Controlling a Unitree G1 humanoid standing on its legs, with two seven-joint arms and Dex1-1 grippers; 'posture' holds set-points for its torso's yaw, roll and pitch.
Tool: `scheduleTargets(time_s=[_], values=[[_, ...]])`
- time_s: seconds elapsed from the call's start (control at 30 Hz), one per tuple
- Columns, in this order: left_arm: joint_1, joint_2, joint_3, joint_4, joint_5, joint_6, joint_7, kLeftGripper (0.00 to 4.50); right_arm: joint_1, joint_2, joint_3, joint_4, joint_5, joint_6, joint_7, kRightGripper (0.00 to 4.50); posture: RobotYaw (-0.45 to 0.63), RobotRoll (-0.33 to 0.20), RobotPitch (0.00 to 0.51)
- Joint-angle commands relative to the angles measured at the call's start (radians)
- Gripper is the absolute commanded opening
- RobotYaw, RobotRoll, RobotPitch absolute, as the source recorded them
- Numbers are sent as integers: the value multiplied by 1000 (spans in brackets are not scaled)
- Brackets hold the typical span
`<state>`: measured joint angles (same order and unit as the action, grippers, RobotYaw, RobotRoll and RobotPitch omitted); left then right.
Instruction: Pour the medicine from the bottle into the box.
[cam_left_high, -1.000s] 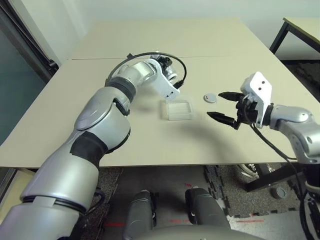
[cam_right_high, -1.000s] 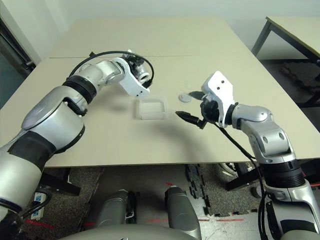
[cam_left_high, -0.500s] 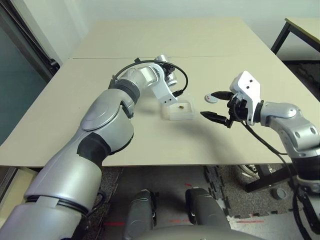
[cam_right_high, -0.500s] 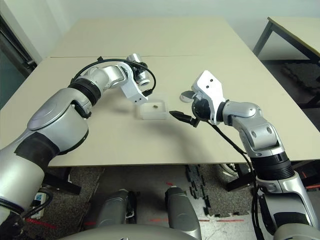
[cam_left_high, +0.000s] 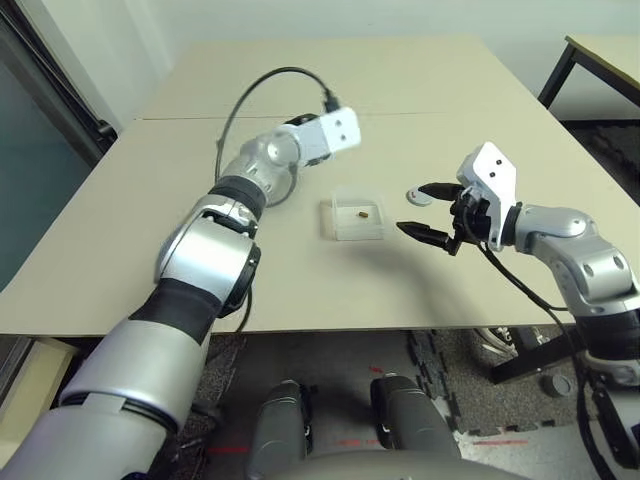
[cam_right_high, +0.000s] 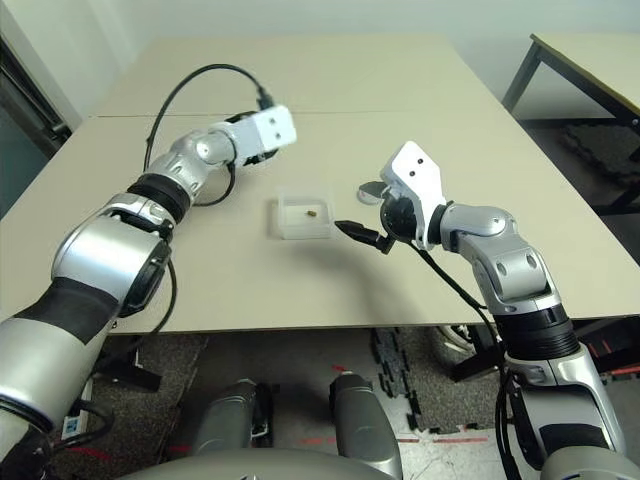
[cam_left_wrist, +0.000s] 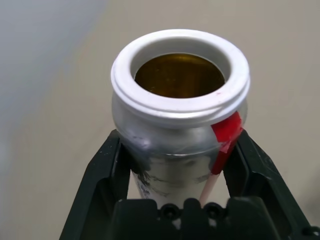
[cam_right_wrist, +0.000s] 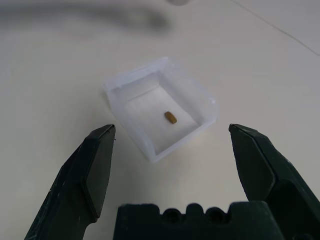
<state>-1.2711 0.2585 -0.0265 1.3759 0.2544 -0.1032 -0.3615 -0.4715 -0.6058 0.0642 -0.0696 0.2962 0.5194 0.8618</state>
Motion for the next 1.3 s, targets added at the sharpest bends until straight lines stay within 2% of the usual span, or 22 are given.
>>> scheduleTargets(time_s=[0.03,0.2,0.43,0.97,1.13,1.3], values=[[40,17,81,-26,-82,48,43,2825,-27,4,-5,36,9,-21,24,4500,-102,0,33],[121,16,208,-40,-195,77,117,2825,-80,17,29,111,-5,-48,71,4500,-50,0,40],[202,1,279,-51,-265,82,150,2825,-115,40,51,143,-15,-54,98,4500,-22,0,56],[238,0,225,-49,-240,110,121,2825,-109,59,48,125,-16,-42,89,4500,-42,0,65],[237,-1,191,-53,-218,93,99,4475,-102,57,42,114,-13,-36,80,4500,-53,0,67],[240,0,177,-59,-209,65,105,4475,-96,61,41,94,-7,-24,71,4500,-50,0,74]])
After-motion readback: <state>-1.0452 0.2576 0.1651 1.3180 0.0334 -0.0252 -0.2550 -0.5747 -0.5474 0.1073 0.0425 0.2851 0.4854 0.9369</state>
